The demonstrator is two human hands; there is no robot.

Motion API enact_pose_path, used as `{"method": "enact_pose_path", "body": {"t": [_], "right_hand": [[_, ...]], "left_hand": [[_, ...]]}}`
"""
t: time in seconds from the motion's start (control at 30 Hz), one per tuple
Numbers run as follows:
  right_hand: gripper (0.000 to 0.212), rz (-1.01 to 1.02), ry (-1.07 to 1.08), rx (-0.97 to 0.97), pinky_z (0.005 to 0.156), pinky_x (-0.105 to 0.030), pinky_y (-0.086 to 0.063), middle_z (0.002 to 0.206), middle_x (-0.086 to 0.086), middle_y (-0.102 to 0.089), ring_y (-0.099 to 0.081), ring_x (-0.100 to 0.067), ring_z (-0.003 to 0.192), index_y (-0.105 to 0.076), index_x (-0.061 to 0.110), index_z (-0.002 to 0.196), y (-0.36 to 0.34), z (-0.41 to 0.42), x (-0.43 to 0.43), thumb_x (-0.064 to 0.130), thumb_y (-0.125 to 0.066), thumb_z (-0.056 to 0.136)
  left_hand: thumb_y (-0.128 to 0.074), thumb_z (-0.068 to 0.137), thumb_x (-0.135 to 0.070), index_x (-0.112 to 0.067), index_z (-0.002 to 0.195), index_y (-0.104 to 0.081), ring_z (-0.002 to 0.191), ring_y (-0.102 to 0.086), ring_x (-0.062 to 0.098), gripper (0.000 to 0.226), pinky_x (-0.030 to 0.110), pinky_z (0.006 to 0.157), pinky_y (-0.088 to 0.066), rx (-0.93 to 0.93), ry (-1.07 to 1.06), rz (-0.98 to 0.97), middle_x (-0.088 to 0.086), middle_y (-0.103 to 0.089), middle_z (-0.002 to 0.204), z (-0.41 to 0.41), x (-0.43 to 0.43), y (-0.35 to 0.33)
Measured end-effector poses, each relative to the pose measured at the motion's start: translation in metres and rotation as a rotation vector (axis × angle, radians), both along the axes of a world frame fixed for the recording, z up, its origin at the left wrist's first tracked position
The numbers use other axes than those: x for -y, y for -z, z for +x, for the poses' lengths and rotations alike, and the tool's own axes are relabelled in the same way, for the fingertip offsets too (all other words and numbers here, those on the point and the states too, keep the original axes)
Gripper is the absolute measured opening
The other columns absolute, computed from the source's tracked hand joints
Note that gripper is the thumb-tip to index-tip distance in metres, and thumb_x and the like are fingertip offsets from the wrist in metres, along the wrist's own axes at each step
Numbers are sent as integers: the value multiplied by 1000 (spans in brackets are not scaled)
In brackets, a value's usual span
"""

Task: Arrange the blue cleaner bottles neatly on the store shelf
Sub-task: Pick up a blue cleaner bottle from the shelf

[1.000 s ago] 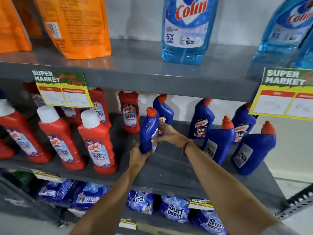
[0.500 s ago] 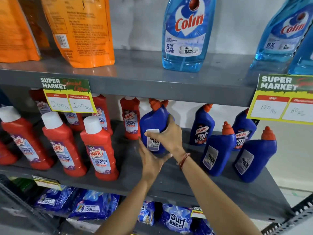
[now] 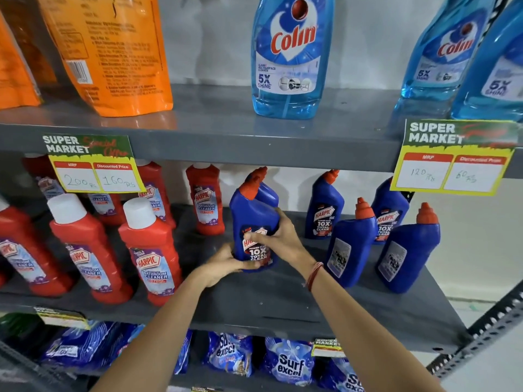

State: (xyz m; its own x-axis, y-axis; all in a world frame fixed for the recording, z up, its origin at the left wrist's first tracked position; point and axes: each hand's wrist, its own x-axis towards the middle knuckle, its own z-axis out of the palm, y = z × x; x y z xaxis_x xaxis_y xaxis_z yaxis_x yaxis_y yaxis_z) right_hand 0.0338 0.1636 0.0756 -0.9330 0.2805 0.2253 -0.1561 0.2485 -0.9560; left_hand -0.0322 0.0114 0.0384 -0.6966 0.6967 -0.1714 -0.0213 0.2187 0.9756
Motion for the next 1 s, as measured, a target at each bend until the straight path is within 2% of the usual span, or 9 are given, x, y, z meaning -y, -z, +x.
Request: {"method": "enact_pose_path", "body": {"t": [0.07,0.13,0.23,0.5,0.6,0.67,0.73,0.87,1.0], "right_hand": [[61,11,103,-35,71,-12,-53,93,13,-69,-67,3,85,-52,31,107,6,-5,5,25,-88,59],[61,7,172,-49,68,-5,-50,90,17,-67,-65,9,82,-51,31,107,12,-8,7,28,-88,59],[58,27,189,-3,70,-9,-52,91,18,-65,-64,10,81,-50,32,103,28,-9,7,27,-88,60],[59,70,136,60,80,-18,-50,103,4,-62,-60,-8,90,-48,16,113,35,-7,10,22,-84,67],[53,54,215,0,83,-23,-52,109,2,-64,-62,-12,97,-51,22,111,38,15,6,27,-83,69],[38,-7,365,-67,79,-21,-53,103,7,-64,-62,-7,94,-53,35,100,44,41,-1,35,-79,73],[23,36,591,-148,71,-25,-53,93,6,-63,-62,-10,84,-54,34,92,52,70,-12,39,-73,79],[36,238,1110,-199,64,-26,-39,83,0,-49,-41,-10,77,-49,16,87,60,116,-42,42,-72,78],[70,158,1039,-113,83,-13,-39,111,-1,-46,-43,-10,104,-47,12,119,52,123,-81,43,-82,66]], "left_hand": [[-81,66,-13,-8,115,-58,108,-62,27,54,43,99,-48,-84,-75,6,15,-68,114,0,-3,0],[-80,68,-10,-6,115,-57,106,-64,27,53,38,95,-50,-112,-105,11,16,-68,113,0,-6,1],[-77,68,-1,-3,118,-54,109,-62,29,55,32,90,-51,-101,-66,-8,19,-65,116,-3,-6,7],[-74,71,-3,-7,125,-47,115,-56,27,60,44,103,-43,-179,9,-107,15,-60,124,-15,-1,20],[-80,66,-8,-7,113,-51,99,-60,23,56,40,90,-48,-311,-243,-97,10,-62,110,0,-1,32],[-82,65,-15,-8,105,-51,85,-59,18,51,34,78,-50,-484,-562,-26,10,-60,101,21,-3,48],[-76,73,-23,-20,92,-50,70,-57,7,32,24,67,-50,-582,-708,105,8,-59,90,49,-9,56],[-68,80,-16,-26,86,-55,68,-61,2,18,6,60,-45,-637,-381,188,2,-62,80,82,-56,55],[-71,76,-13,-16,105,-57,78,-59,2,33,5,72,-45,-697,-189,145,2,-59,98,92,-107,45]]}}
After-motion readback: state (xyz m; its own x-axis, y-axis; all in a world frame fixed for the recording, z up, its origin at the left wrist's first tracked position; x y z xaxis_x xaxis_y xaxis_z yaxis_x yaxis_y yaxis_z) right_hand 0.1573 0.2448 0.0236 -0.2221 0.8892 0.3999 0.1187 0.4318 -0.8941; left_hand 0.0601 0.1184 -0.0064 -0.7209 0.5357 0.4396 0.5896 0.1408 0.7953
